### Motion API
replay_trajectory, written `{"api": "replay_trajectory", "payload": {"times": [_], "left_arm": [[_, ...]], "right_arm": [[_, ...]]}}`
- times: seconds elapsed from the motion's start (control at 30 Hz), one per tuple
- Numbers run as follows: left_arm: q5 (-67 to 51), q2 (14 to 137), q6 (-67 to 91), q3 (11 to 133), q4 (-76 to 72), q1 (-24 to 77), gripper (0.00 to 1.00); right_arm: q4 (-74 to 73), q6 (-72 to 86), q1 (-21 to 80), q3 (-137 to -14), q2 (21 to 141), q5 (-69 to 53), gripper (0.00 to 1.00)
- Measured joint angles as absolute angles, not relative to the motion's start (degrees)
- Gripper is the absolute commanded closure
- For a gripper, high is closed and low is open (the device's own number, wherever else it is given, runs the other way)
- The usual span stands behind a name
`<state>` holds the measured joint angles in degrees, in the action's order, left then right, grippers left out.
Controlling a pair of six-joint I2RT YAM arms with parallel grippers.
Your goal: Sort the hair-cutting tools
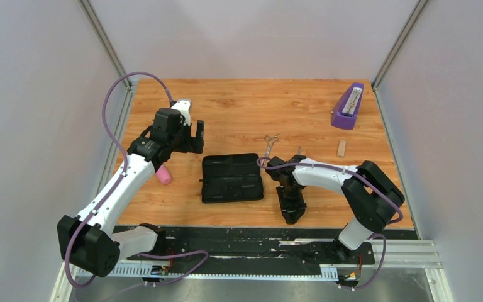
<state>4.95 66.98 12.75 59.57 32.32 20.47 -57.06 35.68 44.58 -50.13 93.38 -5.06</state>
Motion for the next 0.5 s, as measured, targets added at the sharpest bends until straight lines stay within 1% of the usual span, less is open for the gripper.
{"api": "replay_trajectory", "payload": {"times": [0.03,0.13,0.2,0.3,0.5], "left_arm": [[4.93,66.98,12.75,59.57,32.27,20.47,0.00],[4.86,66.98,12.80,59.57,32.27,20.47,0.00],[4.71,66.98,12.97,59.57,32.27,20.47,0.00],[4.34,66.98,13.19,59.57,32.21,20.47,0.00],[2.70,66.98,14.04,59.57,31.90,20.47,0.00]], "right_arm": [[-56.84,35.62,44.62,-50.43,93.45,-4.82,0.84],[-55.68,35.46,44.62,-51.33,93.45,-3.70,0.94],[-55.00,35.44,44.62,-51.77,93.43,-3.09,0.97],[-53.82,35.33,44.62,-52.21,93.27,-2.33,1.00],[-51.90,35.22,44.62,-52.97,91.81,-1.15,1.00]]}}
